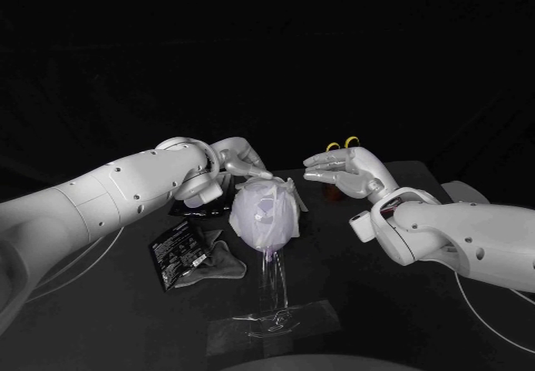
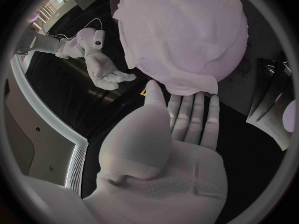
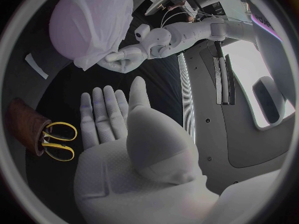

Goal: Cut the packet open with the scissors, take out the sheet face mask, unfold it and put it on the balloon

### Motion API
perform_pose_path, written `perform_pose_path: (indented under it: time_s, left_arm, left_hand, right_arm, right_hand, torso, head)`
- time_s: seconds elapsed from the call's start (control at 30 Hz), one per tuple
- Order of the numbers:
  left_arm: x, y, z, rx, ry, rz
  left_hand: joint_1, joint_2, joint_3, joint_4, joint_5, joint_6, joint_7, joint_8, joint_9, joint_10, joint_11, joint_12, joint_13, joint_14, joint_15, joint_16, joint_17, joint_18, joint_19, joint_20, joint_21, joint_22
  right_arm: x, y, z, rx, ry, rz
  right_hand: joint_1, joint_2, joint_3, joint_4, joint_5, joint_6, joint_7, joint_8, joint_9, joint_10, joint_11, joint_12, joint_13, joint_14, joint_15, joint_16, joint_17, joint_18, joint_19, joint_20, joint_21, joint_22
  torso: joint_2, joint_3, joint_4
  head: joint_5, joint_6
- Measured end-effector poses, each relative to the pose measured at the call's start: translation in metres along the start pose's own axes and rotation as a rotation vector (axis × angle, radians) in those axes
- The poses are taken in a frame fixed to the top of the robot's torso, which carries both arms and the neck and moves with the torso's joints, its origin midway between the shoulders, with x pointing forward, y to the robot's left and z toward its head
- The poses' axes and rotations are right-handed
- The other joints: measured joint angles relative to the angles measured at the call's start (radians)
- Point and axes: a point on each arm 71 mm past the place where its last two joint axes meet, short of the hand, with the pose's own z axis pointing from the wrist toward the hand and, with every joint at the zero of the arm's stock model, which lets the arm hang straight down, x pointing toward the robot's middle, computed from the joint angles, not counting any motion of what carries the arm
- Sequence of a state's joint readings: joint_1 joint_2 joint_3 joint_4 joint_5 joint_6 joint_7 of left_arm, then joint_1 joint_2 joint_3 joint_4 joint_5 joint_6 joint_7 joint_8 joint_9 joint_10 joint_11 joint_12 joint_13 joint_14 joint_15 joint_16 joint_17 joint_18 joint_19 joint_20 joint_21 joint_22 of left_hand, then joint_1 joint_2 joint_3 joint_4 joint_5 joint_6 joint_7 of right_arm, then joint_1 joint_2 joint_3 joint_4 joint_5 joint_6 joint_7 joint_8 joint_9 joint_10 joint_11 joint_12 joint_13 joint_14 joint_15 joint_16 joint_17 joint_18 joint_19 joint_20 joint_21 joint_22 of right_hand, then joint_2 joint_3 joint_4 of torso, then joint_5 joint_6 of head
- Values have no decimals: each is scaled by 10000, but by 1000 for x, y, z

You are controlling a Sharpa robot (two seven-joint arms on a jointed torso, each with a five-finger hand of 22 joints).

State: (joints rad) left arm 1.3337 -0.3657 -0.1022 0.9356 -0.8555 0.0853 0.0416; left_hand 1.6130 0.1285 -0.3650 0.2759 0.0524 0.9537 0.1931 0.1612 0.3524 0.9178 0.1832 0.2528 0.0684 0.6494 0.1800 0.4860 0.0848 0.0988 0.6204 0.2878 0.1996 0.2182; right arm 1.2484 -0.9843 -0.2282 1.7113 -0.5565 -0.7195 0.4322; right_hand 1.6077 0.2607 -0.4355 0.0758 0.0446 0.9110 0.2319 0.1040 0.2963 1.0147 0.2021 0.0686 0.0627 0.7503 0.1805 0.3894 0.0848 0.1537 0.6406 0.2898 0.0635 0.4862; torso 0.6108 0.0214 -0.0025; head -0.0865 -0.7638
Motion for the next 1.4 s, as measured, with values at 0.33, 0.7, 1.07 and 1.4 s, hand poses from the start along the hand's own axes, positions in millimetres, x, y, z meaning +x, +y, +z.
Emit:
perform_pose_path:
  time_s: [0.33, 0.7, 1.07, 1.4]
  left_arm:
    - [1, 0, 0, 3, 103, 14]
    - [1, 0, -1, 54, 116, 12]
    - [-1, -2, -1, 211, -145, -22]
    - [-3, -3, -1, 394, -483, -55]
  left_hand:
    - [346, 213, 127, -72, 0, 323, -195, 183, -4, 154, -45, 56, -1, 103, -31, 0, 19, 180, 102, -30, -76, -76]
    - [1043, 505, 484, -345, 0, 671, -392, 371, -8, 449, -219, 55, -5, 395, -168, 0, 77, 331, 164, 20, -156, -149]
    - [2063, 240, 1057, -792, -7, 1168, -613, 878, 226, 1568, -565, 38, -41, 1443, -523, 185, 274, 574, 631, 2, -109, -151]
    - [2133, 79, 1207, -642, -10, 1169, -615, 1154, 235, 1956, -682, -328, -49, 1741, -632, 5, 312, 644, 791, 5, -109, -192]
  right_arm:
    - [-1, -1, 0, 59, -38, 27]
    - [0, -2, 1, 126, -65, 80]
    - [-1, -4, 2, 208, -116, 129]
    - [0, -4, 2, 261, -142, 199]
  right_hand:
    - [-79, -1, -29, -28, 0, 1, -1, 0, 0, 0, 0, 0, 0, 0, 0, -40, -10, -4, 0, 0, 0, -17]
    - [-79, -1, -29, -28, 0, 15, -15, 0, -1, 0, 0, 0, 0, 0, 0, -40, -9, -5, 0, 0, 0, -19]
    - [-79, -1, -29, -28, 0, 16, -16, 0, -11, 0, 0, 0, 0, 36, 35, -78, -18, -10, 0, 0, 0, -48]
    - [-79, -1, -29, -28, 0, 56, 19, 0, -11, 0, 0, 0, 0, 36, 35, -78, -17, -75, 0, 0, 0, -60]
  torso:
    - [3, 6, -3]
    - [11, 6, -2]
    - [18, 5, -2]
    - [24, 7, -5]
  head:
    - [-24, -41]
    - [-26, -101]
    - [22, -172]
    - [33, -221]
